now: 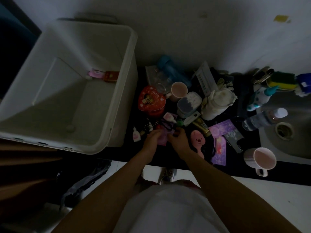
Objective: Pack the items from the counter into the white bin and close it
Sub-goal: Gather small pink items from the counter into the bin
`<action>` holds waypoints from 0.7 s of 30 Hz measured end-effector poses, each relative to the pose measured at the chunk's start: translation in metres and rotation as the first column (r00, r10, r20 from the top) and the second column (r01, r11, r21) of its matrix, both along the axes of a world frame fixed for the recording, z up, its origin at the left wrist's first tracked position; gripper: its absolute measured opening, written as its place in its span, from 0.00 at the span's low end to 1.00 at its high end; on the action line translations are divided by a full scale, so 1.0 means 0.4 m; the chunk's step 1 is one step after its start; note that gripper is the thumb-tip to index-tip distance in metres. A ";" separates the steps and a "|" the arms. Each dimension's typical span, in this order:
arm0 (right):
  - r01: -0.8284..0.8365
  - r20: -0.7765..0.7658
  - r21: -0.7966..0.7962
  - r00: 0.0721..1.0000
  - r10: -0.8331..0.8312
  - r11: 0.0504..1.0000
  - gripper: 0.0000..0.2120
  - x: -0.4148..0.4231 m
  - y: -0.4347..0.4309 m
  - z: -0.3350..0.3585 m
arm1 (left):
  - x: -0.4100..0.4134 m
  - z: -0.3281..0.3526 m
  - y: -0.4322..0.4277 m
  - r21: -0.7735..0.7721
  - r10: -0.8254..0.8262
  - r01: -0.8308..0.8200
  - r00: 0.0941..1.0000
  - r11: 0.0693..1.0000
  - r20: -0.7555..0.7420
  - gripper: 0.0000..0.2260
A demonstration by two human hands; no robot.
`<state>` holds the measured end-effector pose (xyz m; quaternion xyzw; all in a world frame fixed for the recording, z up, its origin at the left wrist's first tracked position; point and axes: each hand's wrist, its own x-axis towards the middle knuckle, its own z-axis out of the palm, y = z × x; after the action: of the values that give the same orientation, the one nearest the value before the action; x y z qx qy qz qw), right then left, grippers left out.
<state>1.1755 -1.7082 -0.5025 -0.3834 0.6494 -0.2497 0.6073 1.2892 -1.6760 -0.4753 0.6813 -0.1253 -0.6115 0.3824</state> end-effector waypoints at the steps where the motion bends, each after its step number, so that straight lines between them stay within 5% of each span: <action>1: 0.006 0.020 0.014 1.000 -0.006 1.000 0.19 0.009 0.000 0.000 | 0.002 0.001 0.000 0.006 0.000 0.000 1.000 1.000 -0.008 0.10; 5: 0.041 0.083 0.028 0.996 -0.044 0.999 0.14 0.050 -0.001 -0.001 | 0.009 0.013 0.005 0.039 0.007 -0.004 0.998 0.999 -0.056 0.14; 12: 0.051 -0.062 0.054 0.997 -0.047 0.997 0.09 0.056 -0.001 -0.023 | 0.034 0.011 0.006 0.003 -0.001 0.001 0.994 1.000 -0.107 0.09; 21: 0.005 -0.062 -0.001 0.998 -0.005 1.000 0.11 -0.020 0.013 0.003 | 0.033 -0.006 -0.005 -0.064 -0.059 0.058 0.998 0.996 -0.009 0.07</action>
<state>1.1675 -1.7030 -0.5013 -0.3896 0.6687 -0.2398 0.5861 1.3023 -1.6782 -0.4778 0.6616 -0.1626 -0.6217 0.3865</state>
